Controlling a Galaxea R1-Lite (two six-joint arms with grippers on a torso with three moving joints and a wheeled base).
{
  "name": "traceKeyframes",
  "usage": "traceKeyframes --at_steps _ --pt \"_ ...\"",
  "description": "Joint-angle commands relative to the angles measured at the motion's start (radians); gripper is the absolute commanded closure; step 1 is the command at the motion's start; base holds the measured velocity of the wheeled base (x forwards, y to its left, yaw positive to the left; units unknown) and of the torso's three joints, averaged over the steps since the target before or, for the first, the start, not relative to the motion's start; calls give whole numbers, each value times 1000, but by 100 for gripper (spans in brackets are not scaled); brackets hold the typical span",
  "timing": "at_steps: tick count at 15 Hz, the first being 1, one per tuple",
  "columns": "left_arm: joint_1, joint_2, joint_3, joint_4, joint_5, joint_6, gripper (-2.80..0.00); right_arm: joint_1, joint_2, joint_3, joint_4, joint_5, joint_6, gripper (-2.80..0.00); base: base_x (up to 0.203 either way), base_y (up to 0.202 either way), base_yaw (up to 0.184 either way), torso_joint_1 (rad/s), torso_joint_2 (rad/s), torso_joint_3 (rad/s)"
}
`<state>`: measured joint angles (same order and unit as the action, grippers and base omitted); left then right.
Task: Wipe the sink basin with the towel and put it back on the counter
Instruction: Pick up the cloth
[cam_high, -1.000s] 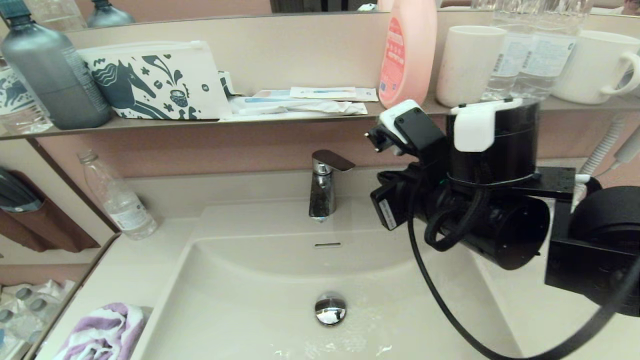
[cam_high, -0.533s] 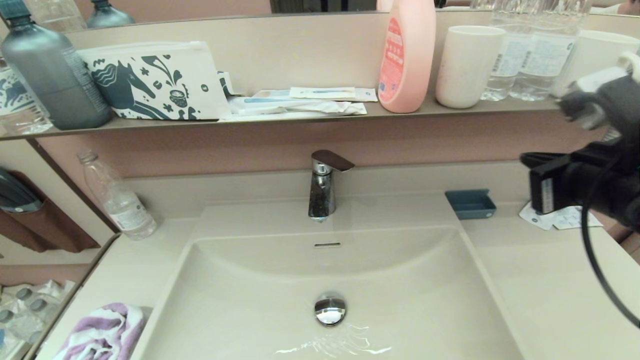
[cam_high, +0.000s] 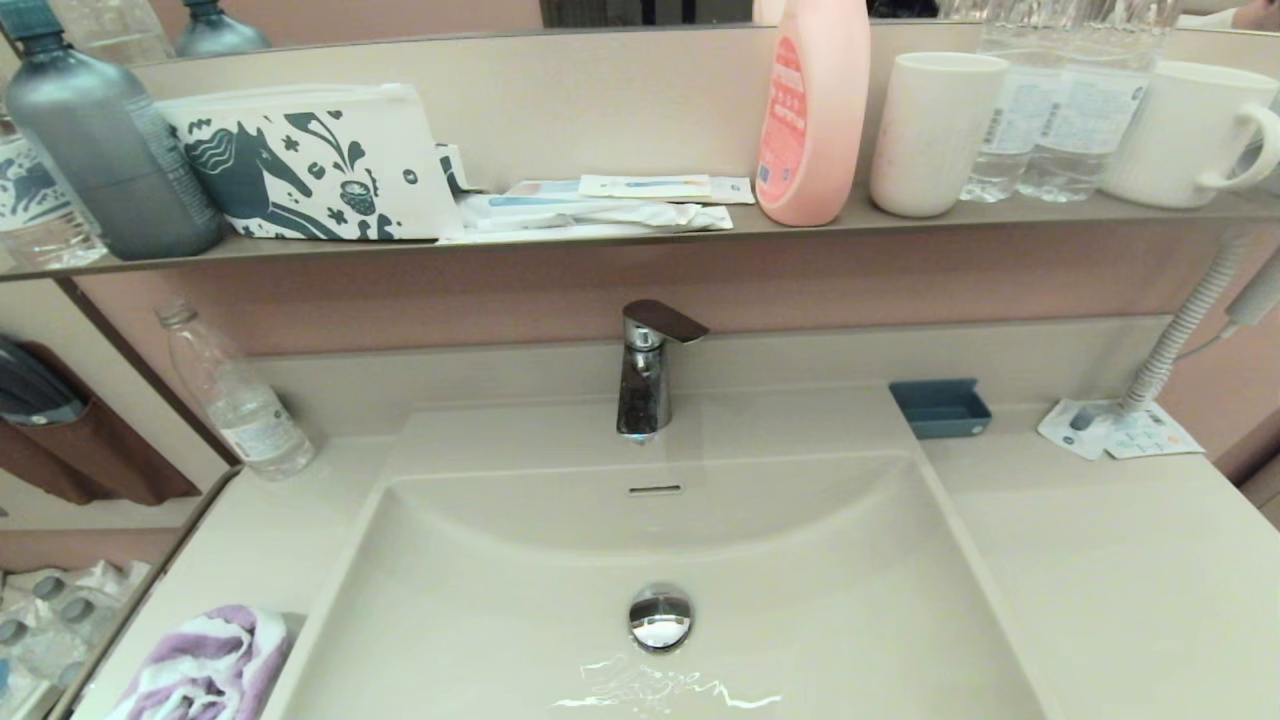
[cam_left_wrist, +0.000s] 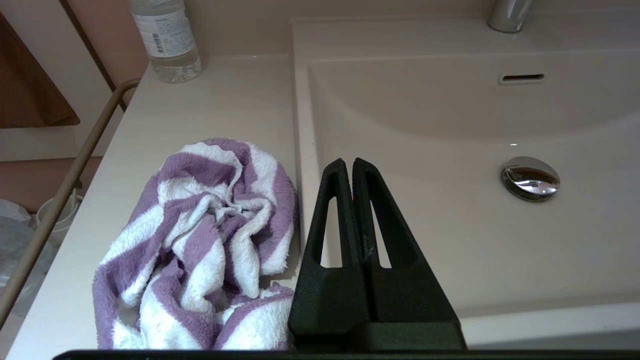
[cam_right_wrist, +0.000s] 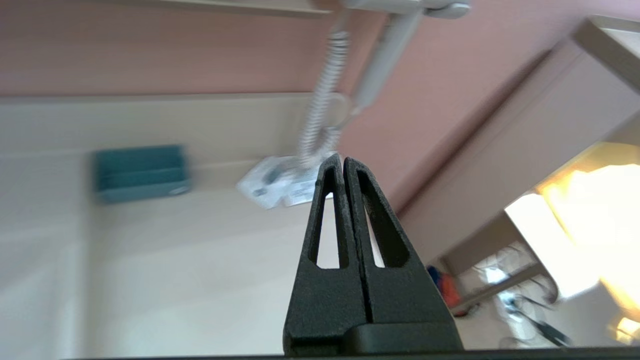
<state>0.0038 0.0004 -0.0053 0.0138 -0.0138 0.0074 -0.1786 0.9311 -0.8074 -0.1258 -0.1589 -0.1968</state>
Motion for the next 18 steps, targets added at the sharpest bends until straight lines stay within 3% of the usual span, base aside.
traceKeyframes --at_steps 1,5,7,10,12,16,18 --pt "1 0 0 0 0 0 0 -26 -188 38 119 172 35 0 0 0 0 0 0 0" --pt "1 0 0 0 0 0 0 -24 -233 96 256 629 257 0 0 0 0 0 0 0" --pt "1 0 0 0 -1 0 0 -23 -271 118 271 735 277 0 0 0 0 0 0 0" --pt "1 0 1 0 0 0 0 -17 -347 121 366 781 278 0 0 0 0 0 0 0" --pt "1 0 -1 0 0 0 0 47 -383 121 418 819 271 0 0 0 0 0 0 0" --pt "1 0 0 0 0 0 0 130 -523 144 513 820 268 0 0 0 0 0 0 0" --pt "1 0 0 0 0 0 0 141 -593 178 536 775 267 0 0 0 0 0 0 0"
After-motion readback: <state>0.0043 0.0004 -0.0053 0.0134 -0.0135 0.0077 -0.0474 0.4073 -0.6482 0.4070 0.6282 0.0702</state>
